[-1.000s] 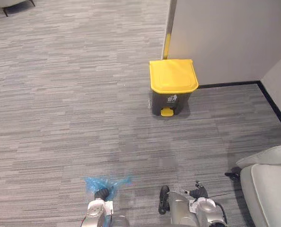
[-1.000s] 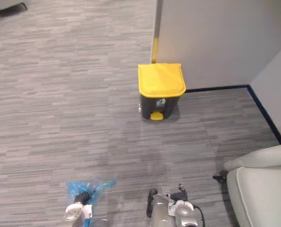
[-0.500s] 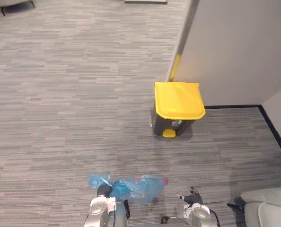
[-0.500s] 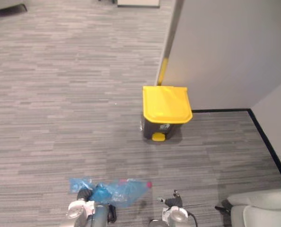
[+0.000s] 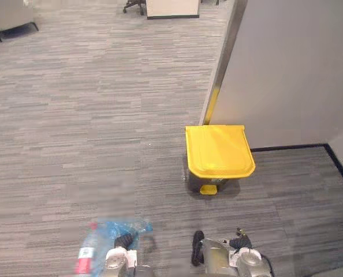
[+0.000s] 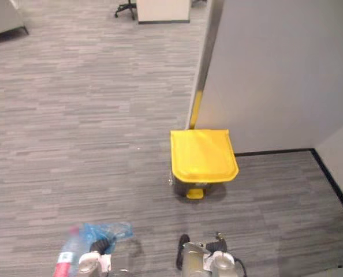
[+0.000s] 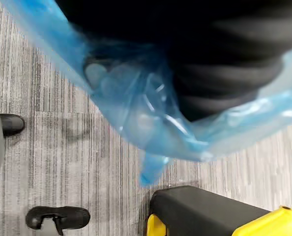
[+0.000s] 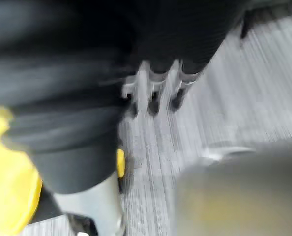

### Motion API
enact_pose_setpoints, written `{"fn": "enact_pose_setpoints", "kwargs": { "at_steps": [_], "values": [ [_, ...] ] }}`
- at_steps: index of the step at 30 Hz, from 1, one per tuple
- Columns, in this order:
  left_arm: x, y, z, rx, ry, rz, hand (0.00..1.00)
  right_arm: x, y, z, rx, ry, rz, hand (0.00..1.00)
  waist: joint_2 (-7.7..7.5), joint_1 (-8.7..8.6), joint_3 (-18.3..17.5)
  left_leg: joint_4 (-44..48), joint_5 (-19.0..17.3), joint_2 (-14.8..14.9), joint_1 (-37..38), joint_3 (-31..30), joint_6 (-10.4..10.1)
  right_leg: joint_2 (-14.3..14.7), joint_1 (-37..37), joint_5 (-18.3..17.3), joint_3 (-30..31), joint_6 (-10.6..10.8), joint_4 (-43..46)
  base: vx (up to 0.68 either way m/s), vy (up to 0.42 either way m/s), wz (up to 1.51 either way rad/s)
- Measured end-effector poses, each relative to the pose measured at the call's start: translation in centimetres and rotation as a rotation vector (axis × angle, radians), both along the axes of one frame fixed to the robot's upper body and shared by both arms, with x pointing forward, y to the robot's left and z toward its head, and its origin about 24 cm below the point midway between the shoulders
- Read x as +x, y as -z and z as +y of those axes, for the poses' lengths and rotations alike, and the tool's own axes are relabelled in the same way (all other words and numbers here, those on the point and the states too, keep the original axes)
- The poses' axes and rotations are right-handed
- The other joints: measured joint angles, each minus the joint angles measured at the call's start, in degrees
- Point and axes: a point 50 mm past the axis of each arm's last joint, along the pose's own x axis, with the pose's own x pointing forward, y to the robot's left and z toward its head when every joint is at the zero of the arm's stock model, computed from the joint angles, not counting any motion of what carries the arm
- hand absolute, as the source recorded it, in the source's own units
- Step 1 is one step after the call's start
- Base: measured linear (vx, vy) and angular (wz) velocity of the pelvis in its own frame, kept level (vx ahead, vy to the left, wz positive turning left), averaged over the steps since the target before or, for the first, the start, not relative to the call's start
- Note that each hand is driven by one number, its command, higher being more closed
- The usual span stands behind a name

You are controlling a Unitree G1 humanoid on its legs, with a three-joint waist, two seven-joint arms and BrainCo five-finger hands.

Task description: Gather rubbish on tea table into small bin, then transfer packed bag to large trash can.

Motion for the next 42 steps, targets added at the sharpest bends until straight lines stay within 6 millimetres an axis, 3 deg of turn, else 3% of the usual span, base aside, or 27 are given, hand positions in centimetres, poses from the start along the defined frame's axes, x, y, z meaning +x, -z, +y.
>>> {"fn": "enact_pose_setpoints", "kwargs": {
  "at_steps": [2, 4, 6, 8, 11, 12, 13, 15, 18, 26, 30, 31, 32, 33, 34, 36, 38, 39, 40, 41, 42],
  "values": [
    [0.3, -0.1, 0.1, 0.001, -0.004, -0.009, 1.0, -0.4, 0.1, 0.0, 0.011, 0.028, 0.005, 0.0, 0.01, -0.49, -0.03, 3.55, 0.41, 1.4, -0.32, -1.16, -0.68, 0.6, 2.28, -1.55, -1.25, -0.28, -0.36, 0.33, -0.212, 0.45],
    [0.9, -0.5, 0.1, -0.013, -0.031, -0.04, 1.0, -0.9, 0.4, 0.8, 0.028, 0.018, 0.015, 0.0, -0.8, -0.41, 0.14, 25.61, 2.86, 5.78, -9.12, -1.34, -2.47, 1.8, 8.52, -3.36, -3.32, -0.83, -3.96, 0.29, -0.144, 0.41],
    [0.9, -0.6, -0.7, -0.039, -0.029, -0.053, 1.0, -1.0, 0.4, 1.2, 0.038, 0.023, 0.016, 0.0, -1.05, 0.55, 0.17, 33.6, 0.71, 7.76, -13.95, 0.67, -1.78, 2.08, 11.03, -3.55, -3.3, -1.25, -5.61, 0.21, -0.003, -0.09],
    [0.9, -0.6, -1.4, -0.062, -0.028, -0.055, 1.0, -0.9, 0.4, 1.3, 0.043, 0.025, 0.013, 0.0, -1.2, 0.96, 0.18, 32.55, -0.93, 7.75, -15.87, 2.57, -1.01, 1.92, 12.44, -3.41, -2.87, -1.24, -6.64, 0.21, 0.039, -0.2],
    [1.4, -0.7, -2.3, -0.092, -0.003, -0.068, 1.0, -0.5, 0.2, 1.4, 0.052, 0.049, -0.01, 0.0, -1.68, 1.25, 0.37, 17.12, -0.57, 4.89, -17.95, 3.65, 0.24, 0.49, 14.09, -3.0, -1.06, 0.49, -8.05, 0.22, 0.18, -0.28],
    [1.3, -0.7, -2.2, -0.086, 0.003, -0.063, 1.0, -0.4, 0.1, 1.1, 0.046, 0.061, -0.015, 0.0, -1.05, 1.32, 0.01, 7.93, 5.37, 3.5, -17.76, 2.5, -0.48, 0.98, 13.81, -3.02, 0.43, 2.06, -8.36, 0.2, 0.2, -0.31],
    [1.2, -0.5, -2.0, -0.072, 0.01, -0.049, 1.0, -0.6, 0.3, 1.5, 0.058, 0.062, -0.005, 0.0, -2.1, 1.54, -0.68, 4.81, 6.75, 1.22, -15.77, 2.97, 0.32, -0.38, 14.32, -1.91, 2.25, 4.27, -10.3, 0.23, 0.243, -0.27],
    [1.4, -0.6, -1.5, -0.051, 0.024, -0.055, 1.0, -1.7, 0.6, 1.4, 0.059, 0.07, 0.025, 0.0, -3.03, 1.51, -1.14, 2.51, 7.07, -0.93, -13.9, 4.09, 0.87, -2.18, 15.94, -1.53, 3.36, 5.72, -13.09, 0.14, 0.186, -0.1],
    [1.0, -0.4, -0.7, -0.017, 0.049, -0.029, 1.0, -1.8, 0.7, 1.5, 0.061, 0.066, 0.03, 0.0, -3.18, 1.48, -1.81, 0.26, 7.21, -2.91, -11.7, 5.43, 1.12, -3.62, 17.12, -0.75, 5.0, 6.9, -15.29, 0.08, 0.119, -0.2],
    [-0.6, 0.4, 0.3, 0.02, 0.059, 0.039, 1.0, -2.4, 1.2, 1.3, 0.055, 0.052, 0.074, 0.0, -3.12, 1.26, -1.93, -1.79, 7.42, -2.77, -10.73, 5.83, 1.47, -2.42, 16.56, 0.33, 7.52, 6.49, -17.23, 0.02, 0.008, -0.21],
    [-0.9, 0.5, 0.5, 0.026, 0.051, 0.042, 1.0, -1.8, 0.9, 0.5, 0.029, 0.036, 0.065, 0.0, -2.84, 2.02, -1.55, 0.39, 3.68, -3.53, -10.88, 6.39, 2.77, -3.03, 12.05, -2.34, 11.69, 7.81, -9.58, -0.01, 0.045, -0.48],
    [-0.9, 0.5, 0.3, 0.023, 0.052, 0.041, 1.0, -1.9, 0.9, 0.4, 0.025, 0.035, 0.069, 0.0, -2.61, 1.75, -1.19, 1.94, 1.34, -3.29, -10.43, 6.52, 3.39, -3.6, 9.69, -3.33, 11.89, 8.98, -2.8, -0.03, 0.051, -0.2],
    [-0.8, 0.4, 0.2, 0.021, 0.052, 0.04, 1.0, -1.8, 0.9, 0.4, 0.026, 0.036, 0.063, 0.0, -2.46, 1.69, -0.85, 2.41, 0.66, -3.29, -9.9, 6.46, 3.49, -3.86, 8.53, -3.27, 11.55, 9.1, 0.85, -0.05, 0.115, -0.11],
    [-0.7, 0.4, 0.4, 0.029, 0.05, 0.039, 1.0, -1.1, 0.5, 0.2, 0.023, 0.043, 0.033, 0.0, -2.62, 1.31, 0.11, 3.03, -0.63, -3.56, -7.17, 6.32, 4.47, -5.81, 3.65, -3.45, 7.96, 10.96, 13.02, -0.02, 0.117, -0.01],
    [-0.9, 0.4, 0.8, 0.041, 0.045, 0.046, 1.0, -1.0, 0.5, 0.3, 0.025, 0.036, 0.031, 0.0, -3.09, 0.97, 0.3, 3.42, -1.48, -3.44, -5.77, 6.12, 5.01, -6.8, 3.01, -4.57, 5.33, 10.44, 14.19, 0.0, 0.105, 0.01],
    [-1.0, 0.4, 1.3, 0.057, 0.045, 0.05, 1.0, -0.9, 0.6, 0.6, 0.03, 0.034, 0.03, 0.0, -3.65, 1.09, 0.54, 3.53, -2.08, -2.69, -4.84, 5.41, 5.17, -6.56, 1.58, -4.3, 0.57, 9.83, 9.69, 0.08, 0.029, 0.2],
    [-1.0, 0.4, 1.4, 0.06, 0.045, 0.053, 1.0, -0.7, 0.5, 0.5, 0.03, 0.037, 0.024, 0.0, -3.8, 1.06, 0.73, 3.96, -2.73, -1.78, -4.68, 5.15, 4.88, -5.75, -0.34, -0.2, -3.18, 9.2, -0.71, 0.24, -0.021, 0.22],
    [-0.9, 0.4, 1.4, 0.059, 0.045, 0.052, 1.0, -0.6, 0.5, 0.5, 0.03, 0.041, 0.023, 0.0, -3.82, 1.08, 1.16, 5.84, -4.06, -0.95, -4.98, 5.29, 4.06, -4.45, -1.05, 4.28, -4.71, 9.39, -10.23, 0.27, -0.064, 0.05],
    [-0.9, 0.4, 1.4, 0.058, 0.045, 0.051, 1.0, -0.6, 0.5, 0.5, 0.032, 0.043, 0.025, 0.0, -3.94, 1.14, 1.34, 7.03, -4.73, -0.72, -5.08, 5.49, 3.61, -4.07, -0.95, 5.5, -5.23, 9.49, -13.41, 0.33, -0.114, 0.0],
    [-0.7, 0.3, 1.4, 0.057, 0.042, 0.044, 1.0, -0.6, 0.4, 0.5, 0.03, 0.042, 0.025, 0.0, -4.24, 1.29, 1.93, 10.23, -6.72, -0.52, -4.95, 5.61, 1.71, -4.41, -0.33, 5.88, -6.08, 8.96, -15.52, 0.33, -0.143, -0.18],
    [-0.4, 0.3, 1.4, 0.058, 0.037, 0.039, 1.0, -0.5, 0.4, 0.4, 0.029, 0.042, 0.026, 0.0, -3.93, 1.79, 2.34, 13.1, -9.79, 0.49, -3.74, 5.42, 0.28, -3.55, 1.22, 6.96, -5.41, 5.9, -16.13, 0.34, -0.144, -0.3]
  ]
}}
